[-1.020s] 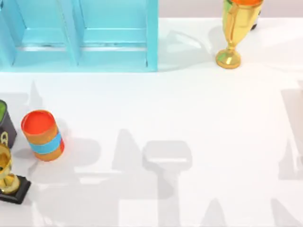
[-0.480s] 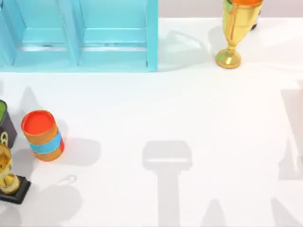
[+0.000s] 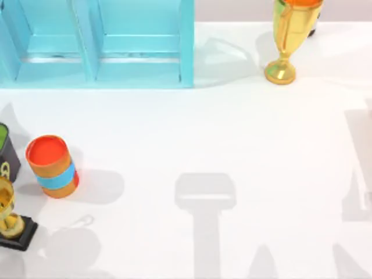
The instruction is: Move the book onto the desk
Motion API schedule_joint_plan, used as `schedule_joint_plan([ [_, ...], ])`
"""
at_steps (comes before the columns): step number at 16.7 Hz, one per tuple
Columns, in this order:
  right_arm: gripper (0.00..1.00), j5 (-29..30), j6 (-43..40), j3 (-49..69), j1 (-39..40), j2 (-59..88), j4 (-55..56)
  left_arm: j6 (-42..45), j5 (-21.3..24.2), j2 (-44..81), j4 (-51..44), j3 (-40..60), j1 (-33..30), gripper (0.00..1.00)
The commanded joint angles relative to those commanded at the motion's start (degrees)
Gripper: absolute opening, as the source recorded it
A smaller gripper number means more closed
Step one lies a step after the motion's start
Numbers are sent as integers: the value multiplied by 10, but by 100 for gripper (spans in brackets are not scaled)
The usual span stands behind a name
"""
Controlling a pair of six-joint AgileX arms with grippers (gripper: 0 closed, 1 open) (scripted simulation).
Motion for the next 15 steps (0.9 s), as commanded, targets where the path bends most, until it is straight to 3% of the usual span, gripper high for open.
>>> schedule_joint_plan([
  [6, 100, 0, 0, 0, 0, 0, 0, -7, -28, -9, -27, 24, -27, 100],
  [11, 100, 0, 0, 0, 0, 0, 0, -12, -75, 49, -85, 142, -76, 100],
  [15, 100, 0, 0, 0, 0, 0, 0, -12, -75, 115, -108, 232, -77, 100],
])
